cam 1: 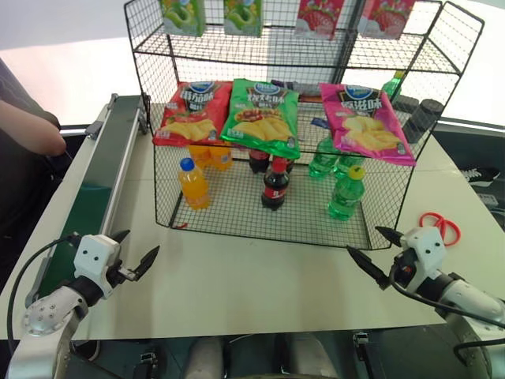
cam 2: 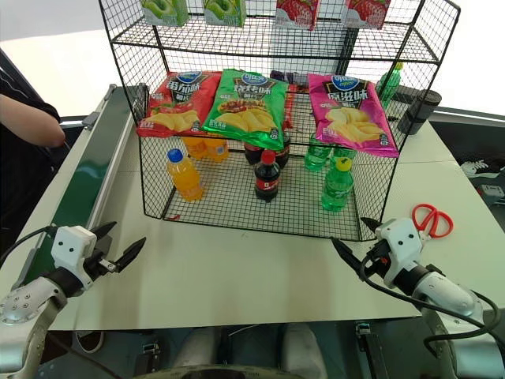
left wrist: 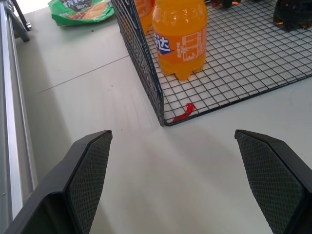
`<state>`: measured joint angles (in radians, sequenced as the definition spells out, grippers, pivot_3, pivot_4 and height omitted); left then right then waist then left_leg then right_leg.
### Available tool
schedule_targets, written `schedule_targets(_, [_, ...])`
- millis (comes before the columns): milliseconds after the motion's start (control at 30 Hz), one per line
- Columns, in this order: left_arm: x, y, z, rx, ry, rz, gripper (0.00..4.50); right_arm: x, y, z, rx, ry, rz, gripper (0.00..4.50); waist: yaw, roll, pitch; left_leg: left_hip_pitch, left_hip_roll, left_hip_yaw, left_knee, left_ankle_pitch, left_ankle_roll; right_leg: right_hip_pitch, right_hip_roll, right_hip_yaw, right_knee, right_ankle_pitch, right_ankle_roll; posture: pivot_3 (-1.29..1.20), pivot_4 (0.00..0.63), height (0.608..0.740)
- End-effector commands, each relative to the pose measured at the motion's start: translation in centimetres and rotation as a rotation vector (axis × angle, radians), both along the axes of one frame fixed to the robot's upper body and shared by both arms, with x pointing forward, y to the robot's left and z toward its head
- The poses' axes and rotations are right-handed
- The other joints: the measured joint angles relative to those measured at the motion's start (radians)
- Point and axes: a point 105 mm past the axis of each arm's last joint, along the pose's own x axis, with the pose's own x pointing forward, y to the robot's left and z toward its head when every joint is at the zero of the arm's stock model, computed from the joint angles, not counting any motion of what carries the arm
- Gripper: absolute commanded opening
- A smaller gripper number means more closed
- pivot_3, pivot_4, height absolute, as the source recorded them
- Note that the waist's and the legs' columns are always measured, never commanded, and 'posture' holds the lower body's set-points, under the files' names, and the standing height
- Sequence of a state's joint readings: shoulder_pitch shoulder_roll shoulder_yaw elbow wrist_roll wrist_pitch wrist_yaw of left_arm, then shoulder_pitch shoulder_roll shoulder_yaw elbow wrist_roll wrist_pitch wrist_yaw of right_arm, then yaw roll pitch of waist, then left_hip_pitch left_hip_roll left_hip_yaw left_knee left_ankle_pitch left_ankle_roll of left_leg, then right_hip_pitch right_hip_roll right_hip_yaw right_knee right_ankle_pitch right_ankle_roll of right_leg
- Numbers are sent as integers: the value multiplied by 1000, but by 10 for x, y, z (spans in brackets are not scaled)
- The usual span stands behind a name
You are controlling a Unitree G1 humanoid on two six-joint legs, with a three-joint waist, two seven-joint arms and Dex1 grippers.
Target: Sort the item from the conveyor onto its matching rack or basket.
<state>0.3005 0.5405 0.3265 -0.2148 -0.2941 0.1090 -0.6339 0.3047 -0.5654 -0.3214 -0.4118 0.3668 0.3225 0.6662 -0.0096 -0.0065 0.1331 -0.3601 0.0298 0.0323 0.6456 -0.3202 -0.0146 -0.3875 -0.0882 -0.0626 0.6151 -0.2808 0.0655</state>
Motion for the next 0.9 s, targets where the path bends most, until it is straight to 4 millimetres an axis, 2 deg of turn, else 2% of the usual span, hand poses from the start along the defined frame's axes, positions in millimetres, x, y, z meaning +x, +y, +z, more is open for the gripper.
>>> schedule_targets(33, [1, -3, 5, 12, -22, -18, 4294, 2, 2, 11, -12, -38, 13, 4500, 1, 0, 0, 0, 0, 0, 0, 0, 0, 0, 0, 0, 0, 0, 0, 0, 150, 740])
schedule_targets(900, [2, 0, 12, 21, -69, -28, 4294, 2, 1, 11, -16, -45, -6, 4500, 0, 0, 0, 0, 0, 0, 0, 0, 0, 0, 0, 0, 0, 0, 0, 0, 150, 740])
